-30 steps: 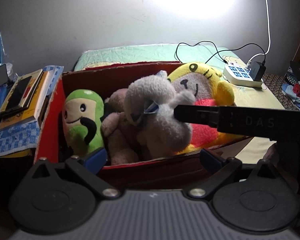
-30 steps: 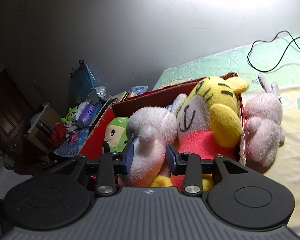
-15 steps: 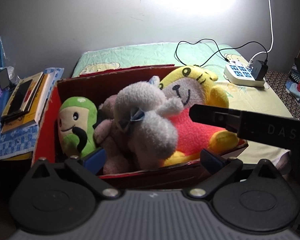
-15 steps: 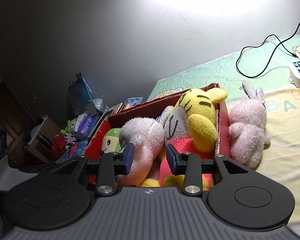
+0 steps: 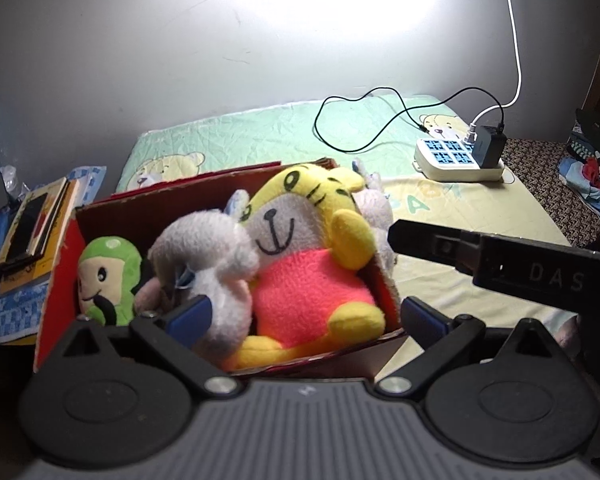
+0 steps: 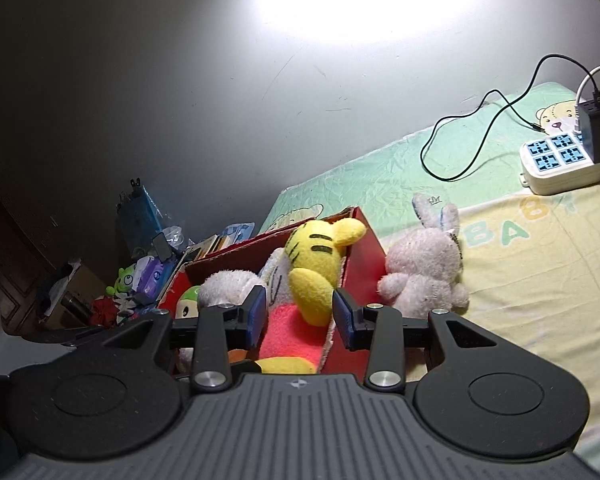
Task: Organize objects
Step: 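Open both grippers to release the bunny and withdraw from the box, then move both grippers toward the remaining white bunny on the bed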
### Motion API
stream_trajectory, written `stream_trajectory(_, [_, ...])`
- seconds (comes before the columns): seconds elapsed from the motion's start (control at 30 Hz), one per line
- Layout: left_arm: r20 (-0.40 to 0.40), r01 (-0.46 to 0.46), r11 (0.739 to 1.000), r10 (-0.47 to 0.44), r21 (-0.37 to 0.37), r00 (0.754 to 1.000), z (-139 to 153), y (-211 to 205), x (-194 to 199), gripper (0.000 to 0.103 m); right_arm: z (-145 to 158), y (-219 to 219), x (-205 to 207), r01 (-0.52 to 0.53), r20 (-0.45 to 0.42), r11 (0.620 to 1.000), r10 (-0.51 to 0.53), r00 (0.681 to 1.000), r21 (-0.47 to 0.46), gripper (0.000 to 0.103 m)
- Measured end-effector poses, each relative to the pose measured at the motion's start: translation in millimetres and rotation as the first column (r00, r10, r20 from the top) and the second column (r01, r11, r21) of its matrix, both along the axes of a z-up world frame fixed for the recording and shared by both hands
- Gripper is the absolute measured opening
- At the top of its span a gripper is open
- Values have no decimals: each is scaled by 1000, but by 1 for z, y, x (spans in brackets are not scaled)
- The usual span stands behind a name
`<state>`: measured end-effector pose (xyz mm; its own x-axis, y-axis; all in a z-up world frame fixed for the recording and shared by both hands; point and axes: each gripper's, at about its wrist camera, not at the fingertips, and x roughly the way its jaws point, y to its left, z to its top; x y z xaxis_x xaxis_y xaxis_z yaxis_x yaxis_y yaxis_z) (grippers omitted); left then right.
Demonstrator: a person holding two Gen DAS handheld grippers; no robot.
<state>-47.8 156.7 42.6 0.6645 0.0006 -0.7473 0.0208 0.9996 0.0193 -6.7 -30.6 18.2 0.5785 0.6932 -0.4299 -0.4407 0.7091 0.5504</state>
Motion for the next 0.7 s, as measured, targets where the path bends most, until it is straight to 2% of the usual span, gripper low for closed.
stream_trajectory(0.37, [6, 51, 999, -51, 1, 999, 2, -55, 15, 100, 0, -44, 11, 31, -4, 1000, -31, 1000, -6, 40])
stream_trajectory(0.7, [-19, 81, 997, -81, -5, 997, -9, -94, 29, 100, -12, -76, 23, 39, -41, 999, -40, 998, -13, 40])
